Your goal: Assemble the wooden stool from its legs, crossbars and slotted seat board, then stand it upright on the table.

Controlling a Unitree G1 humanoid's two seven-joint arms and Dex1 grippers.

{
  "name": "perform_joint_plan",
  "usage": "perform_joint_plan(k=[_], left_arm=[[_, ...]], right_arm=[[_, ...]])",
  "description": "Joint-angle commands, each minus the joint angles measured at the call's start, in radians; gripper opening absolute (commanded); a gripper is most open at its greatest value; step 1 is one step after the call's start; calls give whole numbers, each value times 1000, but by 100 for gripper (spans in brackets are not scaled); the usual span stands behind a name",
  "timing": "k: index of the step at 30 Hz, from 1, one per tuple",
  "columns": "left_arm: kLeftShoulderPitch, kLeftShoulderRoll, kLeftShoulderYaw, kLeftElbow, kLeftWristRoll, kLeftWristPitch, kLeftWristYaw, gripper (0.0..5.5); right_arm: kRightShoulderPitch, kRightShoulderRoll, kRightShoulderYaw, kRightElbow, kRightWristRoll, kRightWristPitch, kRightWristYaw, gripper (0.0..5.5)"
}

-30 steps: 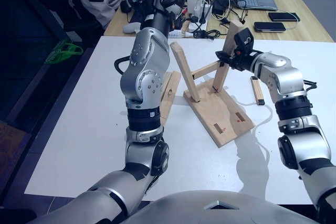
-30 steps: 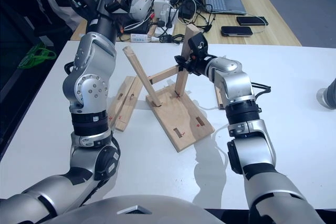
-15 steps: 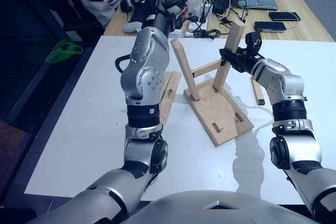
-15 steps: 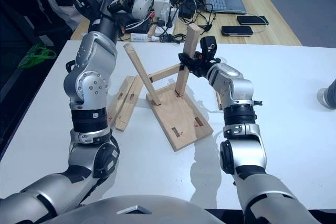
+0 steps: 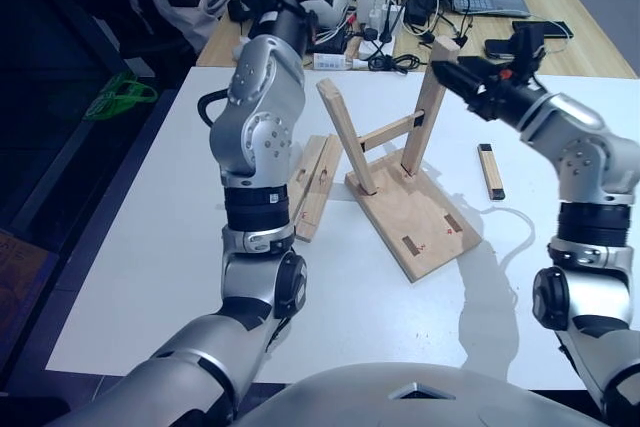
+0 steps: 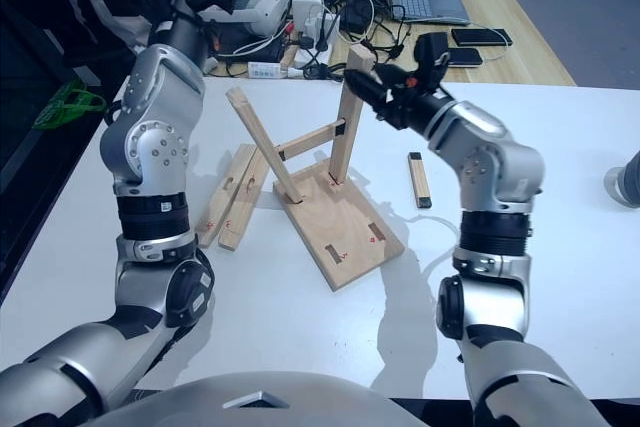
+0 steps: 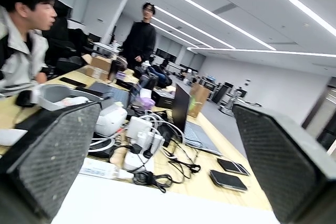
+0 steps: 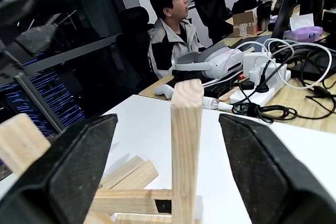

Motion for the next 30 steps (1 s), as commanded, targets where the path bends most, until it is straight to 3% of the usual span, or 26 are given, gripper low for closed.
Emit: perform_joint_plan(k=[1,4,7,10,13,19,25,30], left_arm=[[-6,27,30,-7,2,17,18,461],[48,19,83,-59,12,45,107,461],[166,4,124,-170,58,176,249,461],[258,-1,128,-287,93,333,328,461],[346,-51,98,-464,74,613,361,461],[309,-145,-6,-606,58,999,305,461],[234,-275,51,-483,119,986,291,461],[189,-289,77,-384,145,897,292,461]], right_arm=[[-57,-4,-128,16,117,56,-33,360],[-169,42,-351,252,182,-49,-263,360],[-198,33,-430,444,154,-173,-393,360],[-192,25,-393,536,98,-226,-411,360],[-155,52,-258,604,-7,-235,-364,360],[-136,136,-115,639,-74,-232,-266,360],[-121,221,-13,550,-69,-176,-177,360],[-67,235,18,400,-51,-91,-161,360]])
